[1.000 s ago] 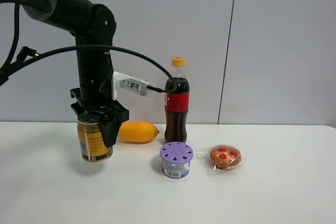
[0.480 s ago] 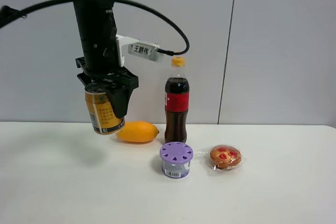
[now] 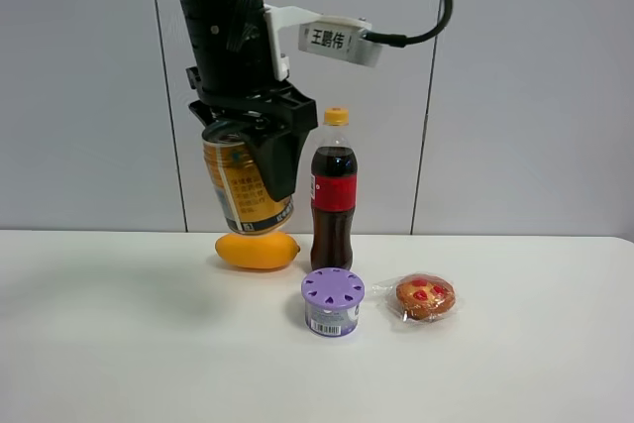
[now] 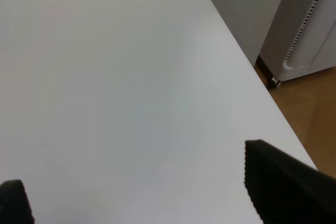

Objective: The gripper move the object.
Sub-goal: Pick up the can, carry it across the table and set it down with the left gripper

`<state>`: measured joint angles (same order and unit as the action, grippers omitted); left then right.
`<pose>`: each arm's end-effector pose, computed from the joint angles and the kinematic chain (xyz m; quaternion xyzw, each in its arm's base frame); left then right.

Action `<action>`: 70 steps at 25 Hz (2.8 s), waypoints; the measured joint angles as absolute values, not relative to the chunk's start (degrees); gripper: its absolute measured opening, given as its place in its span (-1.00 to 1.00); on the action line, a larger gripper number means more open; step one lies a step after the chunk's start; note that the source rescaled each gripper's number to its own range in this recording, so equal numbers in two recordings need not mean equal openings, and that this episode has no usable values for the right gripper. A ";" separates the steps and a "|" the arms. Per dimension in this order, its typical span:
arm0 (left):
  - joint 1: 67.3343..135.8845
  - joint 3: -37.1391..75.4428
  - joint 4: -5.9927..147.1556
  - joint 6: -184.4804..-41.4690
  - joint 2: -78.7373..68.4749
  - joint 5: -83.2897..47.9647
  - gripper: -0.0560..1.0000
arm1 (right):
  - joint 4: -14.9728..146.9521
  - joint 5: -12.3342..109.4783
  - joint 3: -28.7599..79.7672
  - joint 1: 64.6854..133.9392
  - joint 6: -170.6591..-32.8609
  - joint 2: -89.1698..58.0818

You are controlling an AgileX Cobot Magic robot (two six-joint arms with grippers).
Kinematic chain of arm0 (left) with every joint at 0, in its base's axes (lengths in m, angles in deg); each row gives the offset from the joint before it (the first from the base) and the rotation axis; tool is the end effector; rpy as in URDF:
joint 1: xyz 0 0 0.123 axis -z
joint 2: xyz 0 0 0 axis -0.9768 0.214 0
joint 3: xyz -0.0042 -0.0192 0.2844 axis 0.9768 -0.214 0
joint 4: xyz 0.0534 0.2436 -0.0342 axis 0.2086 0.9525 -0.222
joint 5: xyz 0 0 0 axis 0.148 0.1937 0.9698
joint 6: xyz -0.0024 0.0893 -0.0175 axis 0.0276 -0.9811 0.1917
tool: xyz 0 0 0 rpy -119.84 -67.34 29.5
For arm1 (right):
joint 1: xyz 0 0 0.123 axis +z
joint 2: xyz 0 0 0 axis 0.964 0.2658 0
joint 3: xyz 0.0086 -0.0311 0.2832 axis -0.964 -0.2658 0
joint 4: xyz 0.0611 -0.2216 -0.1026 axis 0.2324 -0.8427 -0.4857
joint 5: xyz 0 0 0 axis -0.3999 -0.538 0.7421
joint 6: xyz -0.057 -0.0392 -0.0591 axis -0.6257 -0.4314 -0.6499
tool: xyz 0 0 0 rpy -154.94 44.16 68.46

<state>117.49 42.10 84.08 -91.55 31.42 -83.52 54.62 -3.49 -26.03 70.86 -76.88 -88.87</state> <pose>0.3156 -0.2634 0.3020 0.4366 0.8858 -0.0370 0.1530 -0.0060 -0.0045 0.2766 0.0441 0.8531 -0.0380 0.5185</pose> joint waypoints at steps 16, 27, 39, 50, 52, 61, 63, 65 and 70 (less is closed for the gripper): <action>125.48 42.51 81.20 -107.64 32.95 -78.53 -0.89 | 54.62 -3.49 -26.03 70.86 -76.88 -88.87; 127.42 50.87 77.54 -115.17 41.57 -78.10 -0.89 | 54.62 -3.49 -26.03 70.86 -76.88 -88.87; 130.96 67.37 73.16 -122.56 55.88 -81.05 -0.89 | 54.62 -3.49 -26.03 70.86 -76.88 -88.87; 130.96 67.97 71.66 -134.20 63.03 -78.84 -0.89 | 54.62 -3.49 -26.03 70.86 -76.88 -88.87; 130.96 67.97 72.08 -134.74 63.80 -77.78 -0.89 | 54.62 -3.49 -26.03 70.86 -76.88 -88.87; 130.16 67.97 74.67 -135.19 65.75 -76.46 -0.89 | 54.62 -3.49 -26.03 70.86 -76.88 -88.87; 130.16 67.97 75.40 -135.19 65.97 -76.07 -0.89 | 54.62 -3.49 -26.03 70.86 -76.88 -88.87; 130.16 67.97 75.94 -135.19 66.27 -75.94 -0.89 | 54.62 -3.49 -26.03 70.86 -76.88 -88.87; 130.12 67.97 76.26 -135.19 67.00 -75.94 -0.89 | 54.62 -3.49 -26.03 70.86 -76.88 -88.87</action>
<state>130.12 67.97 76.26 -135.19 67.00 -75.94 54.62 -3.49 -26.03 70.86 -76.88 -88.87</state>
